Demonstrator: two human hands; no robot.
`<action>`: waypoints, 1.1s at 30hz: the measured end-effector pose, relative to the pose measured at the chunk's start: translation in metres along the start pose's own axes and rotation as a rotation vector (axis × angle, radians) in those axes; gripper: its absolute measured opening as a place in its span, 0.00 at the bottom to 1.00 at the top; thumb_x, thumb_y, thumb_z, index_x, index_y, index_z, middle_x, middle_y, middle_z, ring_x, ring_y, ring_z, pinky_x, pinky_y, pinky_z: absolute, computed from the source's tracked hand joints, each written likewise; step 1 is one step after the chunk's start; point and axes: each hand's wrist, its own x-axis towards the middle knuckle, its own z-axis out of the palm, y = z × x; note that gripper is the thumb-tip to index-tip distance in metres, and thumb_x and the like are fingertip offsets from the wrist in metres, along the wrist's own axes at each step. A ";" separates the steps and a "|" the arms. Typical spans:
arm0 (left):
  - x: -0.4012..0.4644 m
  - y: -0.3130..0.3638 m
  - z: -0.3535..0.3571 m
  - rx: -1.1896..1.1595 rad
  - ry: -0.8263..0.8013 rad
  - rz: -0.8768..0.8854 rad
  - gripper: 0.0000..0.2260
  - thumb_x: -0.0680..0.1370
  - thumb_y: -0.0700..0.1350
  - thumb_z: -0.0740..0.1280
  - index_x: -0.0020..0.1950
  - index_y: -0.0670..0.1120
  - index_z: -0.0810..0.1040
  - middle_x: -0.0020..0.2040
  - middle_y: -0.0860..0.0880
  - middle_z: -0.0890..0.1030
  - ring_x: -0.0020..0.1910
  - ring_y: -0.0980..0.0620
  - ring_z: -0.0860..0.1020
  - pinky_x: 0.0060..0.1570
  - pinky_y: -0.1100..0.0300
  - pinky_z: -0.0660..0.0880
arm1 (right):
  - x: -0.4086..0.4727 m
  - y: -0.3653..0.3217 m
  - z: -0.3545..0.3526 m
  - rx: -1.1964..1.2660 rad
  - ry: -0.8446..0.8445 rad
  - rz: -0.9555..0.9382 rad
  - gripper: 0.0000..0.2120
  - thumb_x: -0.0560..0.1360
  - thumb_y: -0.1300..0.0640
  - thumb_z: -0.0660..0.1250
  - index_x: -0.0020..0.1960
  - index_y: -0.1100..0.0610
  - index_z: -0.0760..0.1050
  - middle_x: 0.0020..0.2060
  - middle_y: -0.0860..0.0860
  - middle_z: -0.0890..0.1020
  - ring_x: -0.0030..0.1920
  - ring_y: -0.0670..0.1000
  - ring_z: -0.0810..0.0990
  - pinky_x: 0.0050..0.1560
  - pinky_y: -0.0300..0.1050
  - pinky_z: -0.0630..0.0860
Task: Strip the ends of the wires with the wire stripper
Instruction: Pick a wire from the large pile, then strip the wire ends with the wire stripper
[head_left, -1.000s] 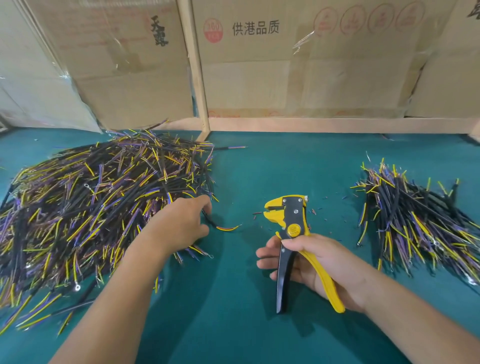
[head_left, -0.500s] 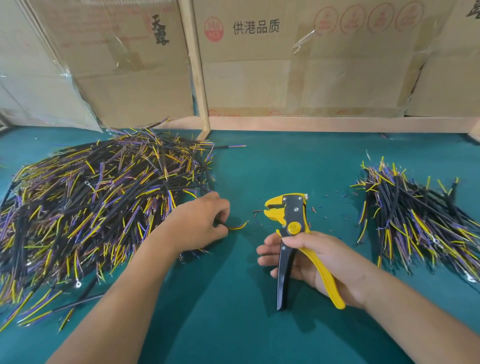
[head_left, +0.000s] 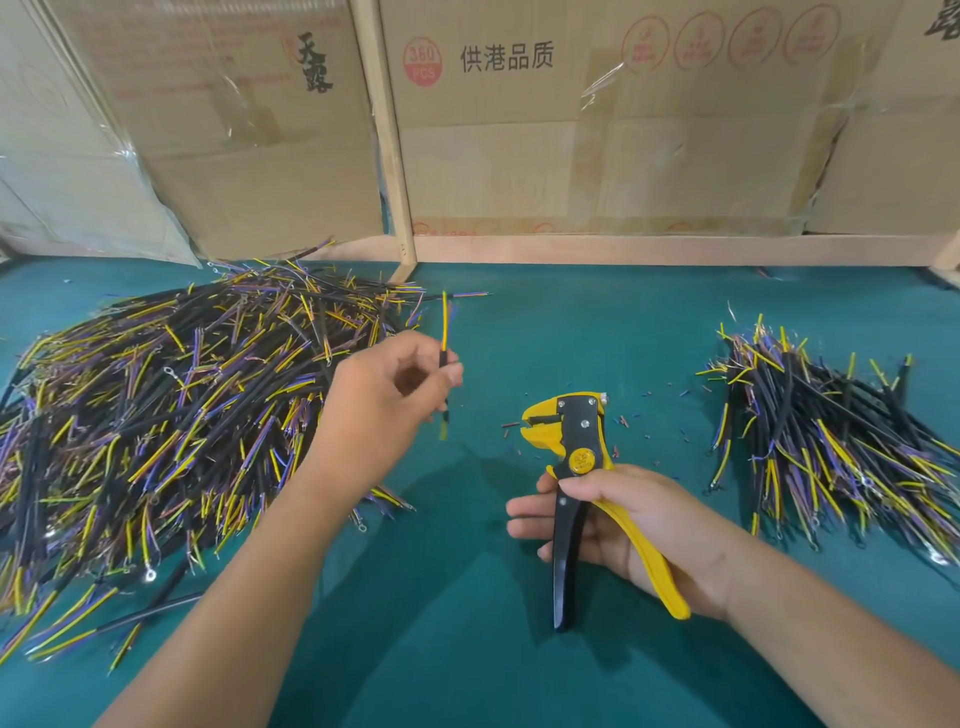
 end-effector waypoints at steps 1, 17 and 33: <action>0.000 0.003 0.002 -0.119 0.022 -0.018 0.07 0.78 0.37 0.70 0.41 0.42 0.76 0.41 0.50 0.84 0.31 0.51 0.77 0.33 0.58 0.75 | -0.001 0.000 0.001 0.001 0.003 0.004 0.09 0.82 0.63 0.59 0.58 0.68 0.72 0.54 0.67 0.83 0.55 0.64 0.84 0.44 0.51 0.83; 0.000 0.015 0.004 -0.757 0.076 -0.333 0.04 0.78 0.45 0.68 0.46 0.45 0.77 0.43 0.45 0.85 0.29 0.55 0.76 0.30 0.65 0.74 | 0.007 0.005 -0.009 0.032 -0.037 0.015 0.10 0.81 0.63 0.59 0.58 0.68 0.73 0.56 0.67 0.83 0.56 0.65 0.84 0.44 0.51 0.83; -0.003 0.020 0.006 -0.756 -0.013 -0.305 0.04 0.78 0.44 0.66 0.46 0.44 0.77 0.41 0.45 0.84 0.28 0.54 0.76 0.30 0.64 0.74 | 0.016 0.010 -0.017 0.058 -0.068 0.022 0.16 0.73 0.59 0.65 0.57 0.67 0.75 0.58 0.66 0.82 0.58 0.65 0.83 0.44 0.51 0.82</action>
